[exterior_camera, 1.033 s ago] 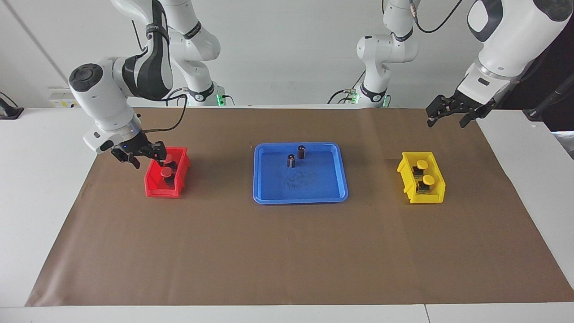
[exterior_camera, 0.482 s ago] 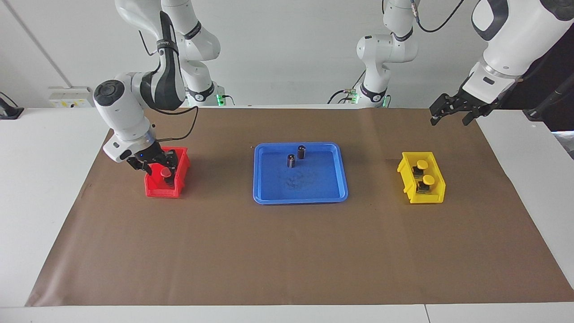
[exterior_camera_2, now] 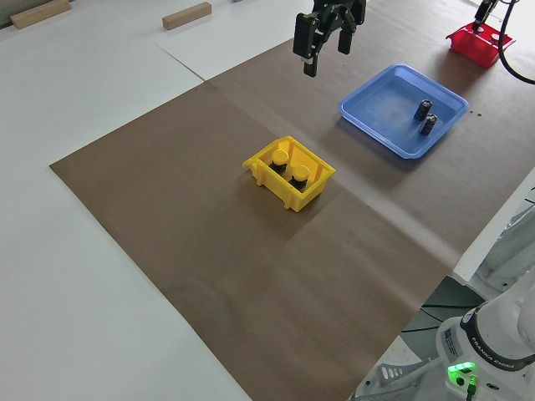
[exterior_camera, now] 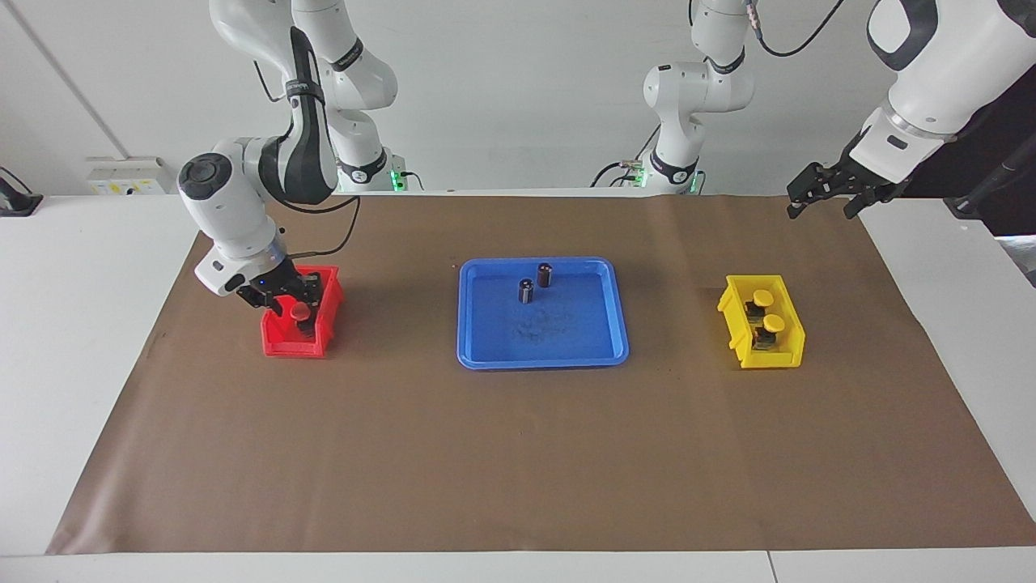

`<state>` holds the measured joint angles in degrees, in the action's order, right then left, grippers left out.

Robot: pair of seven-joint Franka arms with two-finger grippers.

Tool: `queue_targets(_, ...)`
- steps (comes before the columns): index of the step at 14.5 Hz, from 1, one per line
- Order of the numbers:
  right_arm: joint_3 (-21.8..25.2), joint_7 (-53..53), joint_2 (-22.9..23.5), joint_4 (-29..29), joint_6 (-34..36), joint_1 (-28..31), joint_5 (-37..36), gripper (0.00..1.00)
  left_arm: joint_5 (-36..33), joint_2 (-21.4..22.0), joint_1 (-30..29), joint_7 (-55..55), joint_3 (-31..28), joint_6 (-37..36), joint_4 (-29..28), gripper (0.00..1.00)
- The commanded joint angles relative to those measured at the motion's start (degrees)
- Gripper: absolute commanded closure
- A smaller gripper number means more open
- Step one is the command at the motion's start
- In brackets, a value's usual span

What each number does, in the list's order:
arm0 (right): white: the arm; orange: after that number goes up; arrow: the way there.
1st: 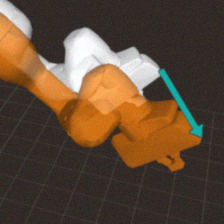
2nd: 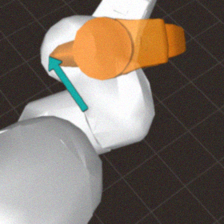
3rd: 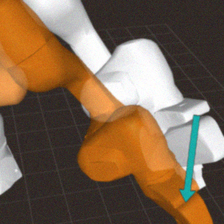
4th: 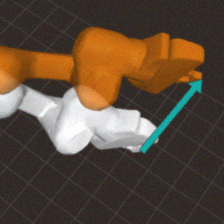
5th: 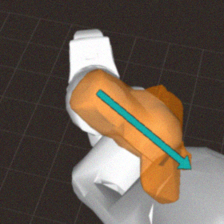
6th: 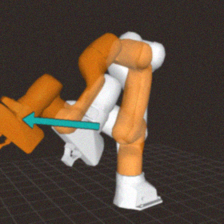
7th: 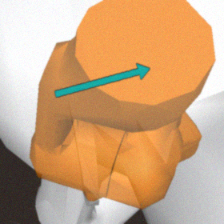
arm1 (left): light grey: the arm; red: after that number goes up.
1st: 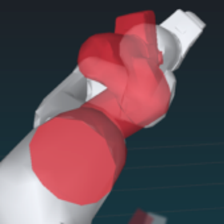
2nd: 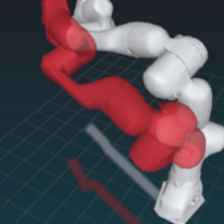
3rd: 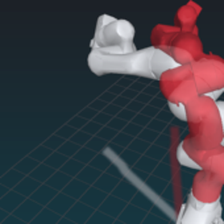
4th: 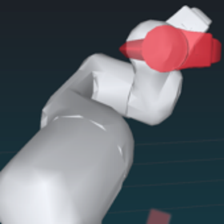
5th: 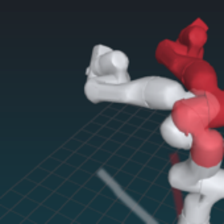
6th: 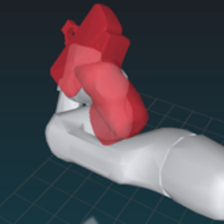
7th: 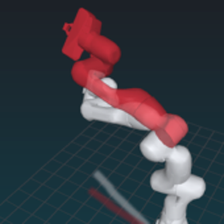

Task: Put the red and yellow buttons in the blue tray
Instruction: 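Grasp a red button with the right gripper while the left gripper reaches yellow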

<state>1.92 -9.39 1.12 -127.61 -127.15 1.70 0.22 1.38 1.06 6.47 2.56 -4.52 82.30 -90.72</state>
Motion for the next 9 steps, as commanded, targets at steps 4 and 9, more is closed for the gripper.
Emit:
queue_targets(4,-0.16,-3.09,-1.65,-2.12,-1.17,1.38,1.19,0.35,0.55,1.22,-0.67,1.22,0.13,-0.82,-1.12,0.00)
queue_targets(9,-0.08,-3.35,-1.82,-3.00,-2.23,1.38,1.28,0.37,0.55,1.40,-0.76,1.31,0.13,-0.21,-1.56,0.00)
